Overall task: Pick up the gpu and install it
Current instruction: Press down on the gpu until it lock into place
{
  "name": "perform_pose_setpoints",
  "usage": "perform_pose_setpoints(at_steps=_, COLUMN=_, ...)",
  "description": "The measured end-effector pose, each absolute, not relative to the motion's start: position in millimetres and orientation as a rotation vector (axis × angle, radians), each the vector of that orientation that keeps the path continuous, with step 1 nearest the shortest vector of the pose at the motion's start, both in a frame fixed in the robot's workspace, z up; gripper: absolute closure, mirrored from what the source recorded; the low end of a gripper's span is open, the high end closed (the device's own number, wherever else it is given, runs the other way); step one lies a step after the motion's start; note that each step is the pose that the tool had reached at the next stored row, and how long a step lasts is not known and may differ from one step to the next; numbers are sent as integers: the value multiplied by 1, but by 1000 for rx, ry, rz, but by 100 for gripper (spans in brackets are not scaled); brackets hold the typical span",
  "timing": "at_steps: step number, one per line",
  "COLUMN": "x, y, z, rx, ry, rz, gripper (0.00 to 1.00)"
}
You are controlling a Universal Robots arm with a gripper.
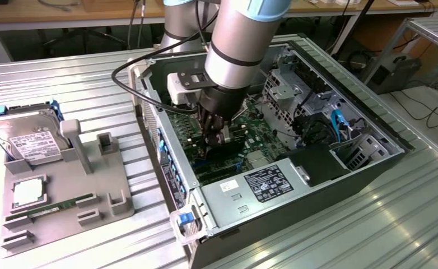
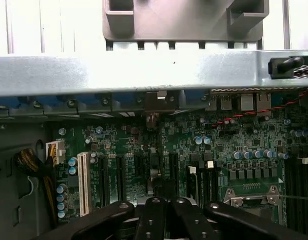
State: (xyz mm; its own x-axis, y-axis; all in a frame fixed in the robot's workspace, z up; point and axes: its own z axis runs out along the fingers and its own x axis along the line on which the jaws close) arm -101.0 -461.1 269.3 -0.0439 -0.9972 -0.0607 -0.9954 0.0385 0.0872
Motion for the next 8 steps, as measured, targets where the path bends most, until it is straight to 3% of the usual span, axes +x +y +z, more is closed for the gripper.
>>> perform_pose_setpoints(at_steps=8, x=-101, y=-461, z=301, rx=2161, ry=-2252, rz=-164, gripper=89)
